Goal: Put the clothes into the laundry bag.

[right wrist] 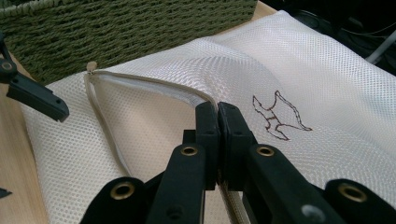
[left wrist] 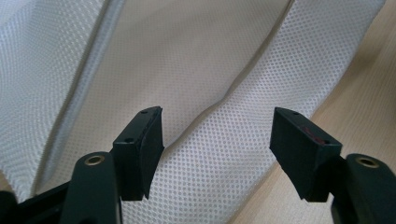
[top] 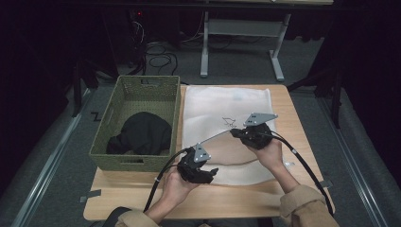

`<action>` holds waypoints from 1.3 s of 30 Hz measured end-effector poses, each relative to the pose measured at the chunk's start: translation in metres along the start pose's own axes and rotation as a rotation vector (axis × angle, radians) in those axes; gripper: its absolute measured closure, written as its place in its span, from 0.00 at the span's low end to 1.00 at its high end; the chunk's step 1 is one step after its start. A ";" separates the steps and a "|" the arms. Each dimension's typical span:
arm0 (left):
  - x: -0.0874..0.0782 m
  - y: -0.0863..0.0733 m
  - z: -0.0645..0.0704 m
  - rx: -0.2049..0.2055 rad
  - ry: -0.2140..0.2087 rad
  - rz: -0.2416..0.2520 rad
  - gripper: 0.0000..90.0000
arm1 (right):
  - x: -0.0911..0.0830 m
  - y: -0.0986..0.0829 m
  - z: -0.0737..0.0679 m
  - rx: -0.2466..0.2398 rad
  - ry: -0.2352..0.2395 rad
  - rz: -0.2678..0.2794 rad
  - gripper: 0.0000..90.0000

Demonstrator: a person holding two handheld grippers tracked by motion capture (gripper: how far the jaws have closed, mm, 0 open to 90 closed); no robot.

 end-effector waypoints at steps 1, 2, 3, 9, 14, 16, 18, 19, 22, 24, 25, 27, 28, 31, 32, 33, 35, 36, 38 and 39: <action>-0.002 0.001 -0.001 0.000 0.002 0.005 0.39 | 0.000 0.000 0.000 -0.001 0.000 0.001 0.98; -0.004 0.003 -0.003 -0.002 0.005 0.014 0.38 | 0.000 0.000 0.000 0.001 0.000 -0.001 0.98; -0.006 0.004 -0.005 -0.003 0.007 0.018 0.38 | 0.000 0.000 0.000 0.003 0.000 -0.002 0.98; -0.020 0.016 -0.020 -0.037 0.022 0.056 0.38 | 0.000 0.000 0.000 -0.003 -0.005 -0.002 0.99; -0.025 0.015 -0.027 -0.059 0.025 0.050 0.38 | 0.001 -0.001 0.000 -0.002 -0.001 -0.008 0.99; -0.026 0.014 -0.029 -0.057 0.027 0.045 0.37 | 0.001 -0.001 0.000 -0.005 -0.001 -0.008 0.99; -0.027 0.014 -0.031 -0.056 0.033 0.045 0.37 | 0.001 -0.001 0.000 -0.005 0.000 -0.007 0.99; -0.028 0.014 -0.032 -0.059 0.035 0.046 0.37 | 0.001 -0.001 0.000 -0.006 -0.001 -0.008 0.99; -0.029 0.014 -0.036 -0.061 0.043 0.049 0.36 | 0.001 -0.001 0.000 -0.002 -0.001 -0.007 0.99; -0.031 0.014 -0.039 -0.062 0.054 0.049 0.36 | 0.001 -0.001 0.000 -0.007 -0.005 -0.005 0.99; -0.031 0.014 -0.041 -0.064 0.060 0.052 0.36 | 0.001 -0.001 0.000 -0.007 -0.008 -0.004 0.99; -0.034 0.014 -0.046 -0.068 0.075 0.056 0.36 | 0.001 -0.001 0.000 -0.011 -0.010 -0.002 0.99; -0.035 0.014 -0.049 -0.071 0.084 0.059 0.36 | 0.001 -0.001 -0.001 -0.007 -0.010 -0.007 0.99; -0.040 0.015 -0.057 -0.089 0.104 0.069 0.36 | 0.002 -0.001 0.000 -0.011 -0.009 -0.004 0.99; -0.041 0.014 -0.059 -0.094 0.111 0.065 0.36 | 0.002 -0.001 0.000 -0.013 -0.009 -0.003 0.99; -0.041 0.013 -0.061 -0.095 0.123 0.060 0.35 | 0.002 -0.001 0.000 -0.012 -0.008 -0.004 0.99; -0.041 0.012 -0.064 -0.096 0.127 0.052 0.34 | 0.002 -0.001 0.000 -0.013 -0.007 -0.003 0.99; -0.042 0.011 -0.064 -0.094 0.128 0.049 0.33 | 0.002 -0.001 0.000 -0.014 -0.006 -0.003 0.99; -0.042 0.011 -0.066 -0.097 0.133 0.055 0.33 | 0.002 -0.001 0.000 -0.013 -0.006 -0.004 0.99; -0.043 0.011 -0.067 -0.099 0.131 0.053 0.32 | 0.002 -0.001 0.000 -0.013 -0.007 -0.004 0.99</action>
Point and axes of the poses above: each handheld gripper's, and its own axes: x roughly forward along the jaws, y roughly out of its top, z roughly to its right, the point moved 10 cm from there along x, roughly forward along the jaws, and after that the axes turned 10 degrees about y, right-handed, at the moved point
